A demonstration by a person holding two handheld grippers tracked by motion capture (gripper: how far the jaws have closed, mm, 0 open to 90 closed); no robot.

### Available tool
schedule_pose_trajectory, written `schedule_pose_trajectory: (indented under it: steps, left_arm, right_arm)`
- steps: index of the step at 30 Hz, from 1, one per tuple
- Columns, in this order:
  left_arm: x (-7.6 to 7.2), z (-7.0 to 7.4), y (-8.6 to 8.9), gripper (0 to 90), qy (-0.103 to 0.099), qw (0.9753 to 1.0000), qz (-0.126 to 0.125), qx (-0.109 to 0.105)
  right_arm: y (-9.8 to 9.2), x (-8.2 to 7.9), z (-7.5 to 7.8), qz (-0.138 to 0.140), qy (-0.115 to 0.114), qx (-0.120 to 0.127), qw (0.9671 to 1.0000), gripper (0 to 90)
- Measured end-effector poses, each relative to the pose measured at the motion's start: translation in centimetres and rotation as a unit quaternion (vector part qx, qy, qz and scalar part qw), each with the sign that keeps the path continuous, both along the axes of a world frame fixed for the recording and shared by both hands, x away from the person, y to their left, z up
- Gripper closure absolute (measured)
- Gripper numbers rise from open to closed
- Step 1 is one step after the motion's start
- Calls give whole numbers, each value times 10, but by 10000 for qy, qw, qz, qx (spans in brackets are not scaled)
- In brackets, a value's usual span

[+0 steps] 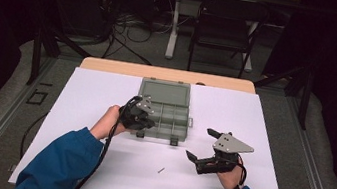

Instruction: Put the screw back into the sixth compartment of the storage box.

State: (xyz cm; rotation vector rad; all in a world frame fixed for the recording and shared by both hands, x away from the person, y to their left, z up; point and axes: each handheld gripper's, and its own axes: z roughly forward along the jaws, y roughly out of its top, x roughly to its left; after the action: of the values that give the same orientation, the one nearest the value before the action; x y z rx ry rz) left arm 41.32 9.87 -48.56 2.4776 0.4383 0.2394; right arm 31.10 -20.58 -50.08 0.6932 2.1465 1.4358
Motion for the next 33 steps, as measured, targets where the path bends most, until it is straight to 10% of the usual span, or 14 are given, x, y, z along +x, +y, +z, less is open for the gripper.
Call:
schedule_pose_trajectory:
  steps: [16,33]
  left_arm:
    - [20,-18,-4,869,-30,9990,438,-33]
    - [4,-8,-3,361,-59,9986,500,-157]
  right_arm:
    - [0,0,0,12,10,-16,10000,0]
    - [-1,0,1,-7,-16,13,10000,0]
